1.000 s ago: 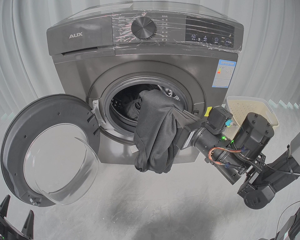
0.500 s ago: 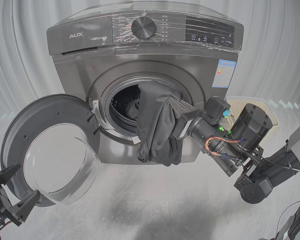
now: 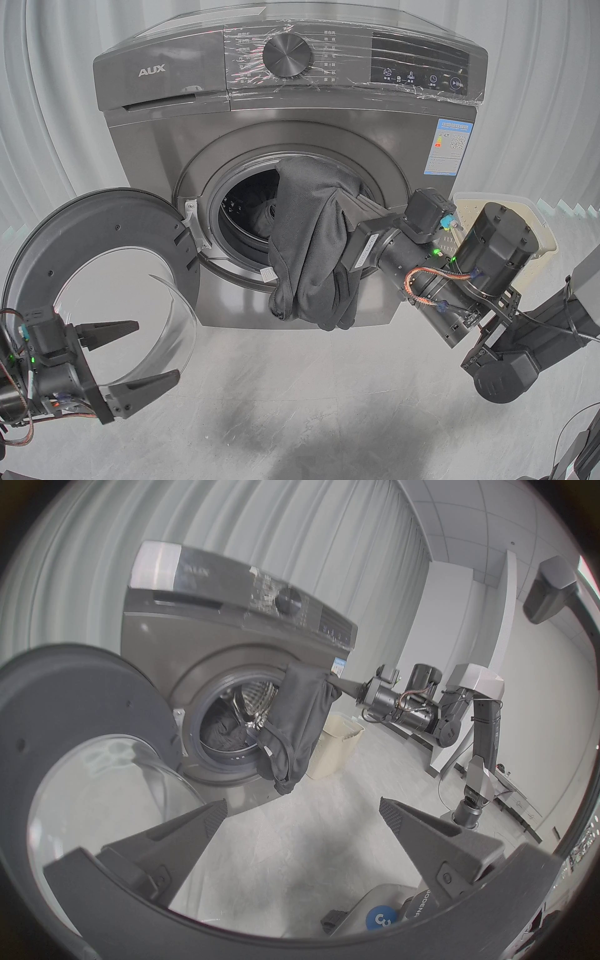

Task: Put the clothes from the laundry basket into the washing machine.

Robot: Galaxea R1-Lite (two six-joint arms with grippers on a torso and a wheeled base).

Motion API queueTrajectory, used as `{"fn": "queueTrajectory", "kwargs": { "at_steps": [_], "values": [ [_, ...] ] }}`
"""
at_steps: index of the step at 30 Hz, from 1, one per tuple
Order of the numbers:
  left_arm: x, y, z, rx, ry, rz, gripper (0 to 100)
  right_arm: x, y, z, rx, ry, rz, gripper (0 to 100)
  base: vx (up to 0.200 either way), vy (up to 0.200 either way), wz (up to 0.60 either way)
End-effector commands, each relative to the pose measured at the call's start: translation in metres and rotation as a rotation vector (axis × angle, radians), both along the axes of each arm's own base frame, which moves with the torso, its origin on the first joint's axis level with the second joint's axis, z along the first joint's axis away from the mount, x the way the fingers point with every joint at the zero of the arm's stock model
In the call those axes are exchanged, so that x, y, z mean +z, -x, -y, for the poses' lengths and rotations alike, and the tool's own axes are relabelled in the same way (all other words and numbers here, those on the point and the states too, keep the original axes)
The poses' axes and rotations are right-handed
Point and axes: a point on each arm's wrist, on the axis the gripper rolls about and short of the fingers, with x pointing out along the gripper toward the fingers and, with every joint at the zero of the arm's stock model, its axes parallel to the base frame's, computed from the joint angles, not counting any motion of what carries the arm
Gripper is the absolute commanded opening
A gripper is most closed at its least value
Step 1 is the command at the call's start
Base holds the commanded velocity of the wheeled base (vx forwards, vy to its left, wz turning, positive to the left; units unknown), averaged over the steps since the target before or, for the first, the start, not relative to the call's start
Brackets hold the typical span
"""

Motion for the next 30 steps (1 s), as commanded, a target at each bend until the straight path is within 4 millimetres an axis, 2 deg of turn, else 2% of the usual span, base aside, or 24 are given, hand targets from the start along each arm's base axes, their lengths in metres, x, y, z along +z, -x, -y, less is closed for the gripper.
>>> {"fn": "queueTrajectory", "kwargs": {
  "at_steps": [1,3,12,20,27,30],
  "values": [
    [-0.024,-0.030,0.019,-0.040,-0.043,-0.126,100,-0.001,-0.001,-0.001,-0.004,-0.002,0.000,0,0.000,0.000,0.00],
    [-0.030,-0.042,0.024,-0.040,-0.047,-0.141,100,-0.001,-0.001,-0.001,-0.005,-0.002,-0.002,0,0.000,0.000,0.00],
    [-0.052,-0.072,0.044,-0.078,-0.067,-0.200,100,-0.002,0.003,-0.003,0.004,0.000,-0.004,0,0.000,0.000,0.00],
    [-0.059,-0.088,0.064,-0.108,-0.022,-0.214,100,-0.001,0.003,-0.004,0.007,-0.003,-0.001,0,0.000,0.000,0.00],
    [-0.073,-0.103,0.074,-0.120,-0.020,-0.220,100,-0.001,0.004,-0.005,0.010,-0.005,0.001,0,0.000,0.000,0.00],
    [-0.081,-0.115,0.080,-0.114,0.006,-0.220,100,-0.001,0.005,-0.006,0.015,-0.005,0.001,0,0.000,0.000,0.00]
  ]
}}
